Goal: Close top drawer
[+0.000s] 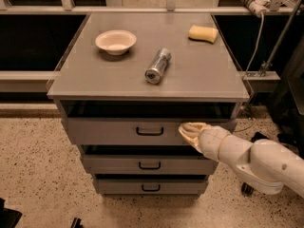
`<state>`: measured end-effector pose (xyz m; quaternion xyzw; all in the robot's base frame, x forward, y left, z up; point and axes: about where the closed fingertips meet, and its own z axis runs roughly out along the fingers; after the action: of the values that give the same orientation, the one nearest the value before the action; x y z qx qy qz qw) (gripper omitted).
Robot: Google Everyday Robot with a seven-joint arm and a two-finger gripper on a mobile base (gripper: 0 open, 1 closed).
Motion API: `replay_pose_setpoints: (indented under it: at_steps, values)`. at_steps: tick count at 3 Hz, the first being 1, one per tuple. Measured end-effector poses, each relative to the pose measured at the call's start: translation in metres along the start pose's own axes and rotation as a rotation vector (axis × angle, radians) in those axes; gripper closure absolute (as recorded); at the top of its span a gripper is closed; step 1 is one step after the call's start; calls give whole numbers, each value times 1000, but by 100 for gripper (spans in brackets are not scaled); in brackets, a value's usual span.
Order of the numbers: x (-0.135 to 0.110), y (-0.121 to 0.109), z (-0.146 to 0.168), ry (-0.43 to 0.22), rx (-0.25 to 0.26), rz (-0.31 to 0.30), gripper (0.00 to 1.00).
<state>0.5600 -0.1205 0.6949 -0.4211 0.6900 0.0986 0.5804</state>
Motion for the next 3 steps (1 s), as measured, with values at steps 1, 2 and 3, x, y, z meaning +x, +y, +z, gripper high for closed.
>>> replay_pose_setpoints:
  at_steps: [1, 2, 3]
  values:
    - [-8, 1, -46, 73, -77, 126, 100]
    - [-15, -10, -84, 118, -77, 174, 82]
    - [-15, -10, -84, 118, -78, 174, 59]
